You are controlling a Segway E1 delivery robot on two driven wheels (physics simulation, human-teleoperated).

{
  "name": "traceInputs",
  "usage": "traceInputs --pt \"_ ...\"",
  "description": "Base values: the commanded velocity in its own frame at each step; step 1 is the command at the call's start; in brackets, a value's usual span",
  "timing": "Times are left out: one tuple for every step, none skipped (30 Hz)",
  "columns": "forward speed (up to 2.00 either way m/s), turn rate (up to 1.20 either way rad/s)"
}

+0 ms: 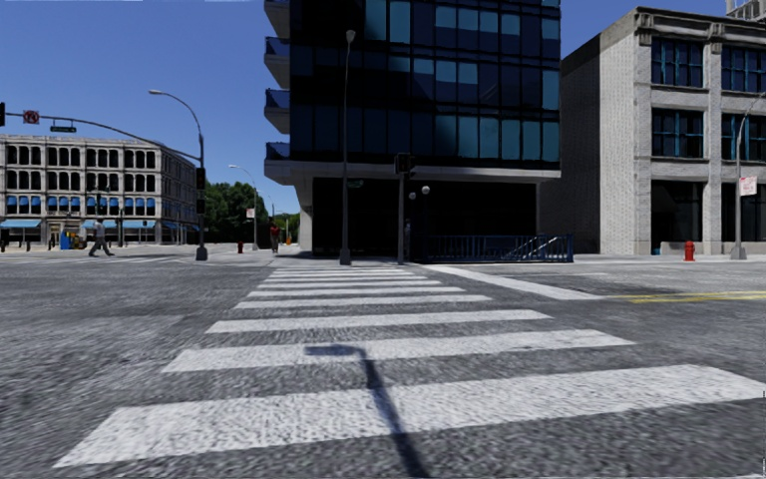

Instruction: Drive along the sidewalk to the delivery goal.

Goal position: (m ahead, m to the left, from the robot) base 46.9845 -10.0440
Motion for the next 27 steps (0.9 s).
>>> traceInputs --pt "2.0 0.25" --pt "2.0 0.25" --pt "2.0 0.25" --pt "2.0 0.26" --pt "2.0 0.26" --pt "2.0 0.26" --pt "2.0 0.26" --pt "2.0 0.26" --pt "2.0 0.26" --pt "2.0 0.27" --pt "2.0 0.27" --pt "2.0 0.27" --pt "2.0 0.28" --pt "2.0 0.29" --pt "2.0 0.29" --pt "2.0 0.3" --pt "2.0 0.3" --pt "2.0 0.3" --pt "2.0 0.3" --pt "2.0 0.31" --pt "2.0 0.31" --pt "2.0 0.31" --pt "2.0 0.31" --pt "2.0 0.31" --pt "2.0 0.31" --pt "2.0 0.31" --pt "2.0 0.31"
